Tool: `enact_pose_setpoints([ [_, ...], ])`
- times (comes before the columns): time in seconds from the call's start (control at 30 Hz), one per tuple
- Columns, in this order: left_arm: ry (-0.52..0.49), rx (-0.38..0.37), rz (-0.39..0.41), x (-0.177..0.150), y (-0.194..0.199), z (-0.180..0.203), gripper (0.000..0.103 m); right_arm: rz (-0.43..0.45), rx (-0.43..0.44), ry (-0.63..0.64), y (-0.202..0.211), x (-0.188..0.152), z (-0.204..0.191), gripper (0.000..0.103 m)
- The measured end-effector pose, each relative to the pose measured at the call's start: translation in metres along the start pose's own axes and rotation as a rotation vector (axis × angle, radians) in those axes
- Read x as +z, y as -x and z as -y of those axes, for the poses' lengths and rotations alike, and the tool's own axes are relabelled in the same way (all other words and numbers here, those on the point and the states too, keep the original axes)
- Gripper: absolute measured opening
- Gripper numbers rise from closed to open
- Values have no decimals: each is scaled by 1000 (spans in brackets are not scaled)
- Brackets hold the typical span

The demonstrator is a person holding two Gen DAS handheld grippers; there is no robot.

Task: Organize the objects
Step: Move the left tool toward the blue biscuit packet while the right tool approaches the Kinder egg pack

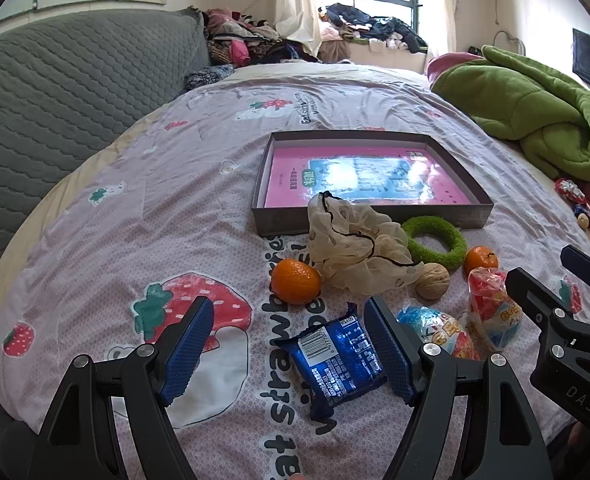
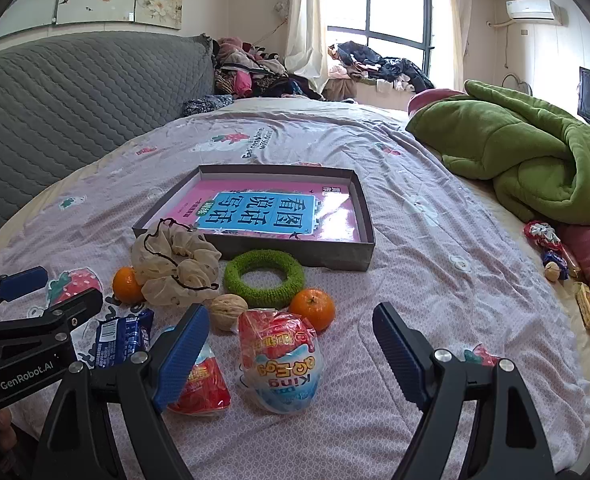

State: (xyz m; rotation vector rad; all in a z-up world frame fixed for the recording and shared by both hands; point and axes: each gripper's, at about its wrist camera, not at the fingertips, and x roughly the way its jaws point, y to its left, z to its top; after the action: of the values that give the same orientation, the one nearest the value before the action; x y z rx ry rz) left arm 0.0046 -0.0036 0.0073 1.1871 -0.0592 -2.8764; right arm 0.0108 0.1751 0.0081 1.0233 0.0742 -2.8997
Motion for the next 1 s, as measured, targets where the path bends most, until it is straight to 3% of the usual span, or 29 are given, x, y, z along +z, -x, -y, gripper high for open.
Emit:
enact_pose_setpoints([
  [0.57,11,-9,-4,1,0,-5,78,30,-6,-5,7,3,2,83],
  [1.0,8,-49,-85,-7,-17,-2,78,12,2,-15,4,3,9,83],
])
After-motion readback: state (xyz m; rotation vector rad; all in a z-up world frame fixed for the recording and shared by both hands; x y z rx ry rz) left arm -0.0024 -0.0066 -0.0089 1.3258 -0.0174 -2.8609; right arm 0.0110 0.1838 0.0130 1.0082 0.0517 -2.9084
